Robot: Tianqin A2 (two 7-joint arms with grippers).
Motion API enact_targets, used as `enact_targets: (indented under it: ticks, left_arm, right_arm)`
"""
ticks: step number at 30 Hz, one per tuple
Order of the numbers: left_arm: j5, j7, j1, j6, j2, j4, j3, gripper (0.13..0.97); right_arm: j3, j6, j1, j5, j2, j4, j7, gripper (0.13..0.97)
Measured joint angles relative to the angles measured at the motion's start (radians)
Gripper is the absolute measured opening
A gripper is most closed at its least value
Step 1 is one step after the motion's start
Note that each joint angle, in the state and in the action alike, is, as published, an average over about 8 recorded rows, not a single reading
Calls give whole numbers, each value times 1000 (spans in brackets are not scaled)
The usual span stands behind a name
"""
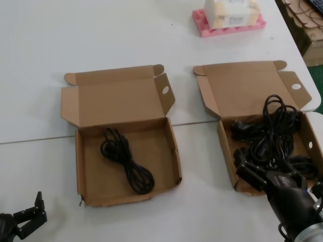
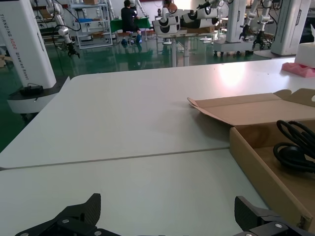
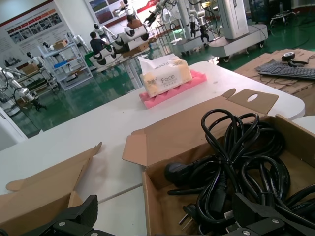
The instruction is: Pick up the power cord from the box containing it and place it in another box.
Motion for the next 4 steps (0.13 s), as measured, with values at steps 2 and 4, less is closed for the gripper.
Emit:
enact_targets:
  ticks: [2,4]
  left_arm:
    - [0,0,0,0,0,0,0,966]
    - [0,0,0,0,0,0,0,966]
  right_arm:
    - [0,0,0,0,0,0,0,966]
    - [0,0,0,0,0,0,0,966]
